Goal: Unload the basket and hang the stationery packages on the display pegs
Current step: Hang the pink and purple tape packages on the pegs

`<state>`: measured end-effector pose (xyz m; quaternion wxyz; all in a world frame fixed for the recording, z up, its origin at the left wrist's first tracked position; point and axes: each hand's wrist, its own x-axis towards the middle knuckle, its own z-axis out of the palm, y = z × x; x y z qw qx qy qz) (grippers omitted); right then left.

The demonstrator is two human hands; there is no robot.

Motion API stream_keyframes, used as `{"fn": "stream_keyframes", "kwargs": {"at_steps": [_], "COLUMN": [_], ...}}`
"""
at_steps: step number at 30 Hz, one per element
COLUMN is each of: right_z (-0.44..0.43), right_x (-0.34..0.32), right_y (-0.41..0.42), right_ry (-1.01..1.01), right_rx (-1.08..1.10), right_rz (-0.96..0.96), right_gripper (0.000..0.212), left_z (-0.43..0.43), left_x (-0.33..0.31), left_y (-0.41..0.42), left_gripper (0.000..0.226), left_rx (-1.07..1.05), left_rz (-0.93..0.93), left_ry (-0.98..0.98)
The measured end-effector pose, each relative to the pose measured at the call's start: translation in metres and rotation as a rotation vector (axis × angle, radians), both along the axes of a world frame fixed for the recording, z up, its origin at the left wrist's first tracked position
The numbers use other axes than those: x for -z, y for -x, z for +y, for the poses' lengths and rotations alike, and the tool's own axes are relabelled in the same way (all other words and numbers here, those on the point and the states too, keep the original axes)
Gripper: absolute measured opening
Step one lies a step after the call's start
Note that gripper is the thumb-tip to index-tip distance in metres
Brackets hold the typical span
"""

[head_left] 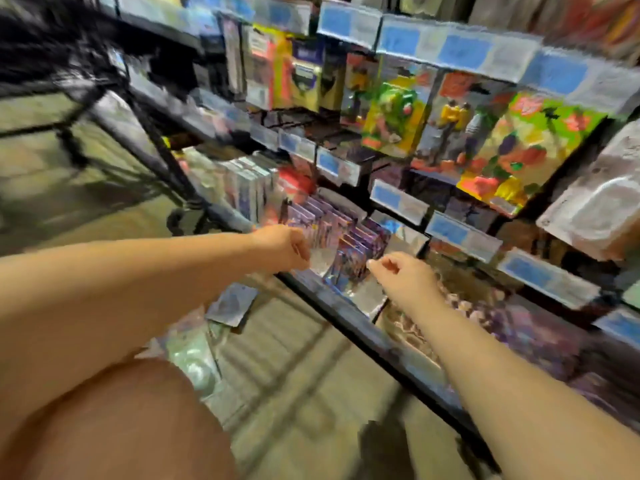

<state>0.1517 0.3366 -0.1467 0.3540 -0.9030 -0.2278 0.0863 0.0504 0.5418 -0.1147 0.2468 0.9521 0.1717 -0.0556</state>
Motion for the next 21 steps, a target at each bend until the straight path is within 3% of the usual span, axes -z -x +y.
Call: {"fn": "stream_keyframes", "kwargs": {"at_steps": [2,8,14,21], "right_z": [0.045,0.144,0.218,0.266], "right_x": [0.03,0.123,0.191,0.253], "right_y": [0.011,0.049,0.072,0.103], "right_ry": [0.024,0.207,0.368,0.574], "right_rx": [-0.054,-0.232,-0.296,-0.416], "right_rz": [0.074,0.267,0.505,0.61], "right_gripper": [0.028,0.037,0.014,0.021], "left_z": [0.045,0.133,0.188,0.21], "left_x": [0.029,0.123,0.22,0.293], "left_y": [0.025,0.091,0.152,0.226], "left_gripper": [0.004,0.023,0.011,0.047], "left_rx": [-0.085,-0.269,-0.46,-0.747], "left_rz": [0.018,0.156,0.232,0.251], "left_ry": [0.064,0.18,0.331,0.326]}}
